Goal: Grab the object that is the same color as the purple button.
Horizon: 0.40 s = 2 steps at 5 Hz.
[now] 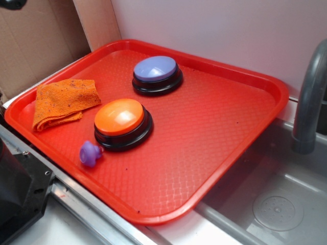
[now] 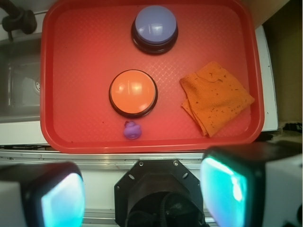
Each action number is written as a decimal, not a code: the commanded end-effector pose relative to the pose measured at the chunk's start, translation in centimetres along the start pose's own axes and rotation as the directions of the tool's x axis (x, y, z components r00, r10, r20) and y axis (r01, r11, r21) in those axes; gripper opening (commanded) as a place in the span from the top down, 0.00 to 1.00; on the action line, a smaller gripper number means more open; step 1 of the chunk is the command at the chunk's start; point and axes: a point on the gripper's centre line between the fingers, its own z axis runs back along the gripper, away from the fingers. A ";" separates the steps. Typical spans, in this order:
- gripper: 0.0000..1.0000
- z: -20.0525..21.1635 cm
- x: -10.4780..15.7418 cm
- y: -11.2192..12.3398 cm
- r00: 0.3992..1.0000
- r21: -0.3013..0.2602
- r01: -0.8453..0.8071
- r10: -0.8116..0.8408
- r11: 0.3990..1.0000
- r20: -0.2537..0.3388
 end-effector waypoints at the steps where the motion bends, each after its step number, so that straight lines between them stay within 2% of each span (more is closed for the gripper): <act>1: 0.00 0.0 0.0 0.0 1.000 0.000 0.000 0.000 1.000 0.000; 2: 0.00 -2.8 0.3 -0.8 0.999 0.030 0.036 -0.035 0.999 -0.005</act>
